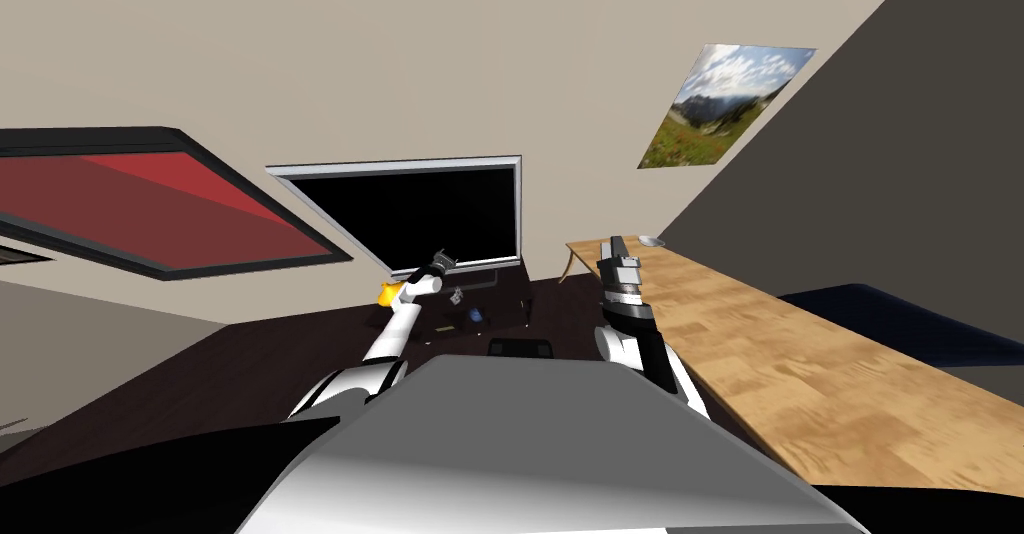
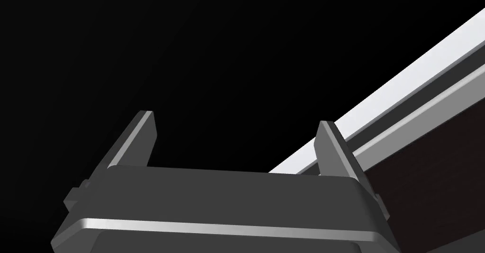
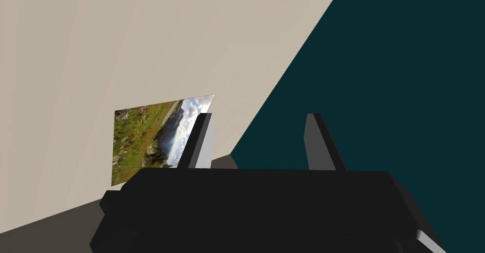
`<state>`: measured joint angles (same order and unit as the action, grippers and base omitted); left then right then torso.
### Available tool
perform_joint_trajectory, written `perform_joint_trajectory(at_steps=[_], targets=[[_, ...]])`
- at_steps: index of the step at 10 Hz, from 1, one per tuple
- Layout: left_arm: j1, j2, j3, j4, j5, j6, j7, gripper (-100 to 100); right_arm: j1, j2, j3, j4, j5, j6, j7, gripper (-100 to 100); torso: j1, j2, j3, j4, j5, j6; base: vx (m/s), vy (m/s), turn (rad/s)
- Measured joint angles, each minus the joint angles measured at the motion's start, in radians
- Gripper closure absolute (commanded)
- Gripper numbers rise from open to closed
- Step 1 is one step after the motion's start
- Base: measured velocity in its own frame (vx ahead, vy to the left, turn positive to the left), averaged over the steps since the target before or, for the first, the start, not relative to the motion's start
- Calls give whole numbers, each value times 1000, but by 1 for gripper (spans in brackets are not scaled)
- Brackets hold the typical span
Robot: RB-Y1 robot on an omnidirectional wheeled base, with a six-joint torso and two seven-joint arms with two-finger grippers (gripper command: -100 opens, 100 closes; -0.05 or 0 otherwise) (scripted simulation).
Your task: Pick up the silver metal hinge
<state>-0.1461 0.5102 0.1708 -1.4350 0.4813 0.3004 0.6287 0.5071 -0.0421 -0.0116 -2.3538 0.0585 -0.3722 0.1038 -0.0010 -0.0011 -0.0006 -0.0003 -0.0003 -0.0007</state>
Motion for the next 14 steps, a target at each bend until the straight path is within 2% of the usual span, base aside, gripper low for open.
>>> perform_joint_trajectory(at_steps=[3,6,8,10,11,12,14], targets=[[-34,20,-1,63,19,91,61,-100,0,0,0,0,0,0,0,0,0,0,0,0,0,0,22,-20,-21],[-97,49,-10,166,46,177,126,-100,0,0,0,0,0,0,0,0,0,0,0,0,0,0,21,-16,-10],[-97,53,-9,184,50,226,151,-100,0,0,0,0,0,0,0,0,0,1,0,0,0,0,12,-10,-2],[-118,58,-9,217,46,287,194,-100,0,0,0,0,0,0,0,0,0,0,0,0,0,0,23,-14,-4],[-134,66,-12,239,54,319,218,-100,0,0,0,0,0,0,0,0,0,0,0,0,0,0,23,-15,-1],[-156,79,-18,288,75,340,224,-100,0,0,0,0,0,0,0,0,0,0,0,0,0,0,28,-16,4],[-171,83,-20,320,67,409,276,-100,0,0,0,0,0,0,0,0,0,0,0,0,0,0,28,-13,5]])
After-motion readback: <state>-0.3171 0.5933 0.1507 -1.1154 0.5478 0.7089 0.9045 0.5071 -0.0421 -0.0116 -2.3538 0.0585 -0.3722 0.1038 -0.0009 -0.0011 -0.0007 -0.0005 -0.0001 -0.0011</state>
